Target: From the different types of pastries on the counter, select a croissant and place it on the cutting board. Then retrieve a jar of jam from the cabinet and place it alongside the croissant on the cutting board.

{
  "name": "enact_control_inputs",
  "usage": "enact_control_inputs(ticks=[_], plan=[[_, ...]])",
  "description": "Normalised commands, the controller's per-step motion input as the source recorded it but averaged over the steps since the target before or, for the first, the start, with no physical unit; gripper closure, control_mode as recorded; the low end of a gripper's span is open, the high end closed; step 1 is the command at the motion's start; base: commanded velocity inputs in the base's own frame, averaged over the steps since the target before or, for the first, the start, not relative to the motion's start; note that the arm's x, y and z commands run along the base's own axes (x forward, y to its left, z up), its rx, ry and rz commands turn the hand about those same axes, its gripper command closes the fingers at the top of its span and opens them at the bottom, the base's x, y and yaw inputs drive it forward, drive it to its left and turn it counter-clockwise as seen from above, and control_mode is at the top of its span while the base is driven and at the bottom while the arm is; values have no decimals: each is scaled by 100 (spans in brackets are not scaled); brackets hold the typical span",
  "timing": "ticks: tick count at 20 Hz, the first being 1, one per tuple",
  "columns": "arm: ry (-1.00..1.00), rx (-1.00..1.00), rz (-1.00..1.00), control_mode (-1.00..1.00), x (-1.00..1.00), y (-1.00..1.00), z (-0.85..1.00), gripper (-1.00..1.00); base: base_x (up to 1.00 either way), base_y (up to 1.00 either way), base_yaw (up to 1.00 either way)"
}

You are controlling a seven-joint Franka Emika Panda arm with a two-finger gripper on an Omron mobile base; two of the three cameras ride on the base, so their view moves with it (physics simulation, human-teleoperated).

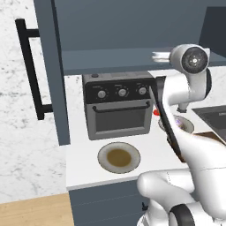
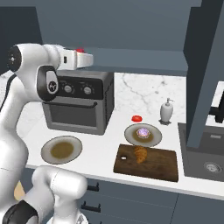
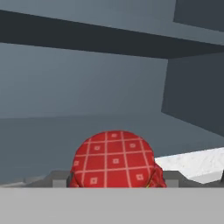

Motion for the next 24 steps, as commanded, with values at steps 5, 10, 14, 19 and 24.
enact_control_inputs(ticks=[5, 10, 14, 19, 24], plan=[[-3, 0, 0, -100, -100, 0, -18, 100, 0, 0, 0], [-2, -1, 6, -100, -96, -1, -20, 100, 0, 0, 0], [-1, -5, 0, -100, -34, 0, -24, 100, 0, 0, 0], [0, -15, 11, -100, -33, -12, -81, 100, 0, 0, 0], [-1, -20, 32, -100, -42, -32, -79, 100, 0, 0, 0]])
